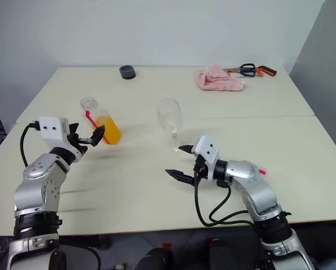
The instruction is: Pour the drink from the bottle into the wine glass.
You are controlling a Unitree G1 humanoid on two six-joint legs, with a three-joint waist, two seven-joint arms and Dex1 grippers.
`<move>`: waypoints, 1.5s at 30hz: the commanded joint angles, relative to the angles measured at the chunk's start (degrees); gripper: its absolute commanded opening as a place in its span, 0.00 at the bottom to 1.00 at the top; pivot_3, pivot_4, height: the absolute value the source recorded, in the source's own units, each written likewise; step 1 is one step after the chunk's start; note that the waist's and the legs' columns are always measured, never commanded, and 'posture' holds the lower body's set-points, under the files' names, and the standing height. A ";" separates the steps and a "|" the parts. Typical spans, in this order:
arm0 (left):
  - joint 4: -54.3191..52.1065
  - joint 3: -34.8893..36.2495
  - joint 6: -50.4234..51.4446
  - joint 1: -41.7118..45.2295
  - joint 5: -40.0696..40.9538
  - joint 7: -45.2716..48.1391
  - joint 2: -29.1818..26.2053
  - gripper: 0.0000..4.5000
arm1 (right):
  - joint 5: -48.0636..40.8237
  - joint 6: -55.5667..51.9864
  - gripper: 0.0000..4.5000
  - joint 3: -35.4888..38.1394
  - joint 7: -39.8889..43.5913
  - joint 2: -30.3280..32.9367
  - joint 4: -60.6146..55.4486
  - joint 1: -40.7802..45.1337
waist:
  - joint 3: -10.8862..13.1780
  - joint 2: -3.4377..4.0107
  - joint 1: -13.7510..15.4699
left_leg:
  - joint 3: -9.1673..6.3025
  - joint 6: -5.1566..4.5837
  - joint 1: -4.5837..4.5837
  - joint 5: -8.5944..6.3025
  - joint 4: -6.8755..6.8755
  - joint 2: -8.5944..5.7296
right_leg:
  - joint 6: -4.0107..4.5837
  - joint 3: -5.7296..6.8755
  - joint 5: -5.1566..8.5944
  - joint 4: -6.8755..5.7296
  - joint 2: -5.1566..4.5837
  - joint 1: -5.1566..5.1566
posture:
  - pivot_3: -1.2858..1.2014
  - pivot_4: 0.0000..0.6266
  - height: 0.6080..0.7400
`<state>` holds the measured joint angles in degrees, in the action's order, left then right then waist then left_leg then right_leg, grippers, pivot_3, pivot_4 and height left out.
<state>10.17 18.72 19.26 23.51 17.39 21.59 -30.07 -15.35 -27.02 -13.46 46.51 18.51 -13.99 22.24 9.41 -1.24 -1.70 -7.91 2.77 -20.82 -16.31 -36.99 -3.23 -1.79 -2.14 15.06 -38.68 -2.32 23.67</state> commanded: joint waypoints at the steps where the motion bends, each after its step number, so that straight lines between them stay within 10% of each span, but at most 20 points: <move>1: 2.47 -0.70 -2.07 2.79 -0.61 1.84 -1.28 1.00 | -1.22 -0.10 0.99 0.29 -0.33 0.08 -3.08 1.00 | 0.00 0.00 0.00 | 0.01 0.00 0.00 0.00 0.00 0.00 | 0.00 0.00 0.00 0.00 0.00 0.00 | 0.52 0.24 1.00; 7: 10.18 -1.26 -4.46 7.48 -1.54 3.59 -1.82 1.00 | -1.97 0.16 0.99 0.21 -0.27 0.05 -3.37 1.20 | 0.00 0.00 -0.05 | 0.02 0.00 -0.02 0.00 0.00 0.00 | 0.00 0.00 0.00 -0.02 -0.01 0.05 | 0.52 0.24 1.00; 18: 19.58 -2.46 -9.06 13.22 -2.58 5.65 -1.54 0.37 | -2.46 0.43 1.00 -0.23 -0.45 0.38 -3.75 1.40 | 0.00 -0.01 -0.08 | 0.03 0.00 -0.05 0.00 0.00 -0.01 | -0.01 -0.02 0.00 -0.05 -0.02 0.11 | 0.52 0.24 1.00; 34: -1.87 -11.99 -10.77 10.30 -7.76 8.25 -1.26 0.36 | -5.96 -3.49 1.00 6.51 -3.55 3.95 -10.93 1.40 | 0.09 -0.16 0.00 | 0.04 0.01 -0.29 0.01 -0.02 -0.08 | 0.00 -0.05 -0.01 -0.10 -0.11 0.33 | 0.52 0.24 1.00; 45: 1.47 -18.61 -22.13 17.63 -20.22 5.70 -3.35 0.36 | -6.62 -4.09 1.00 9.22 -10.68 1.51 -11.32 4.71 | 0.10 -0.18 -0.10 | 0.16 0.01 -0.31 0.01 0.00 -0.05 | 0.00 -0.11 -0.01 -0.17 -0.08 0.43 | 0.52 0.24 1.00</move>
<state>12.44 -0.09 0.34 39.15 -1.36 28.45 -32.48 -21.51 -31.78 -5.46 36.93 20.43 -23.48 25.79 9.51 -1.43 -1.80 -7.75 2.78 -21.13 -16.30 -36.99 -3.29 -1.79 -2.25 15.05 -38.85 -2.40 24.09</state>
